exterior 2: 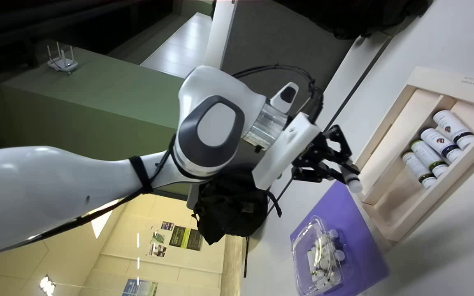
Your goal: Pick up one bottle from the tray and put it on the table
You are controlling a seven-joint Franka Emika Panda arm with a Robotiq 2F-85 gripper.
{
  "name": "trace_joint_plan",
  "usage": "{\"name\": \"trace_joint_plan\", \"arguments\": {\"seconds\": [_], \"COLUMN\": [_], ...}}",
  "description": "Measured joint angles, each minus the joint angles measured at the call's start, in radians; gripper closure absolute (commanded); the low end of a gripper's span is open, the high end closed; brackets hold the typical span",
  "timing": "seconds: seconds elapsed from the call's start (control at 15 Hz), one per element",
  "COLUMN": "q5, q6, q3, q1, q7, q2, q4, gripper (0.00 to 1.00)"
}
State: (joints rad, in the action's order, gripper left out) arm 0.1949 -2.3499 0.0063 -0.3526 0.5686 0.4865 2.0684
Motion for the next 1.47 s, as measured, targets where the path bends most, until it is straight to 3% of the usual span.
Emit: {"name": "trace_joint_plan", "arguments": {"seconds": [0.27,0.73,1.2,1.27,1.47], "q5": [0.057,0.058,0.039,0.038,0.037], "q6": [0.0,-0.069,-0.205,-0.221,-0.255], "q3": [0.027,0.055,0.056,0.058,0.07], "q1": [0.049,0.16,0.165,0.164,0.158], "q7": [-0.022,-0.087,-0.089,-0.088,-0.088], "q2": [-0.033,0.058,0.148,0.158,0.172], "q4": [-0.018,-0.018,-0.018,-0.018,-0.018], "gripper": [0.89,0.89,0.89,0.39,0.27]}}
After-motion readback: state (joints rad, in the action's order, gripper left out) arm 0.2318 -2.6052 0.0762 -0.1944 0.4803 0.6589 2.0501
